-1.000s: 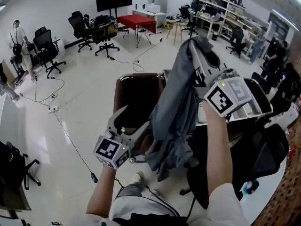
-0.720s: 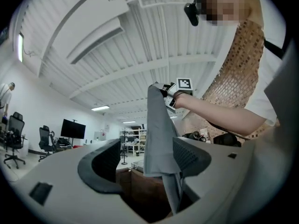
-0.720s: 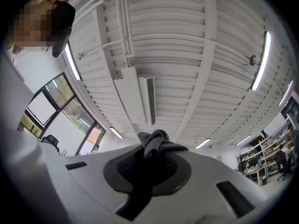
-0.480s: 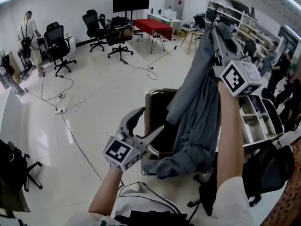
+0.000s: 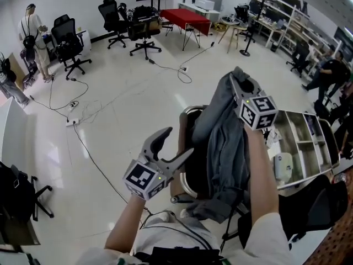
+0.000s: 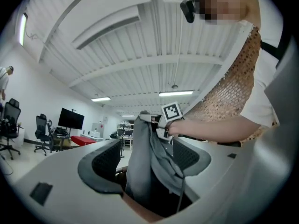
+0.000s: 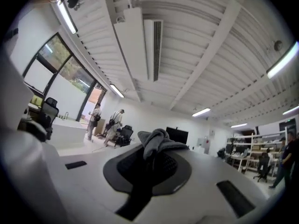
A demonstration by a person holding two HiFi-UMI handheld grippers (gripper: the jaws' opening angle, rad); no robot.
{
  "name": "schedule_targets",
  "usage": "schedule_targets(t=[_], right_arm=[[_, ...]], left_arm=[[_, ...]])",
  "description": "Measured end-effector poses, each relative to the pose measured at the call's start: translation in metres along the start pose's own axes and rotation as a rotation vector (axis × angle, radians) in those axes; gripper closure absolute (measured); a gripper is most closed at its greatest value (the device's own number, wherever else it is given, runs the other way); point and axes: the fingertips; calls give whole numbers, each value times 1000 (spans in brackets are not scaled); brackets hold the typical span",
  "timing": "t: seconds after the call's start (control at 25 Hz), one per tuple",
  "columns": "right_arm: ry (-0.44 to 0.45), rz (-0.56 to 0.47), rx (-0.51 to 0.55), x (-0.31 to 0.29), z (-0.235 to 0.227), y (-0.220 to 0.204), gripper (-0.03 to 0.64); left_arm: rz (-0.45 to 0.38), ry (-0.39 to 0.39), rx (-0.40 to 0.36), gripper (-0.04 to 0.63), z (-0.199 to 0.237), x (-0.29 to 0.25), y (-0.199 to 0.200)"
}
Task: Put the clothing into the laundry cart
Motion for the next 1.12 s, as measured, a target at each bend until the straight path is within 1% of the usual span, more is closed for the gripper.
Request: schedule_targets(t=[0.12, 0.24, 0.28, 0.32, 0.36, 0.4, 0.44, 0.48, 0.56, 0.68, 0.76, 0.88, 1.0, 1.12], right_arm=[[122, 204, -91, -13, 26, -102, 575], [251, 406, -233, -12, 58, -192, 572], [298, 473, -281, -9, 69, -217, 561], [345, 537, -321, -4, 80, -239, 498], [380, 590, -351, 0, 89, -257, 391], [394, 622, -367, 4, 94, -269, 308], [389, 627, -373, 7, 94, -273, 280], [374, 606, -374, 7, 91, -270, 270], [337, 529, -367, 5, 82, -254, 268], [296, 416, -298, 2, 74, -225, 268], [311, 402, -253, 3, 77, -215, 260], [404, 480, -245, 7, 96, -221, 180], [489, 576, -253, 17, 115, -238, 147], [570, 675, -281, 35, 132, -257, 146]], left_arm=[[25, 14, 1, 265, 10, -13, -16], [22, 31, 25, 265, 17, -24, -25], [25, 34, 33, 265, 18, -28, -27], [30, 34, 38, 265, 18, -31, -30], [36, 33, 41, 265, 17, -34, -33], [42, 30, 43, 265, 16, -36, -35], [47, 27, 44, 265, 14, -39, -38], [51, 24, 45, 265, 12, -41, -40], [55, 18, 43, 265, 10, -45, -44], [60, 8, 39, 265, 5, -51, -47], [66, -2, 35, 265, 3, -54, -47], [64, -4, 34, 265, 1, -58, -47], [62, -14, 32, 265, -3, -61, -47], [65, -22, 31, 265, -5, -61, -48]])
Point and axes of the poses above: the fingertips, and each gripper's own axes: x backward along the fingers, z to its left, y out of its top, and after that the axes turned 11 degrees about y, right-handed
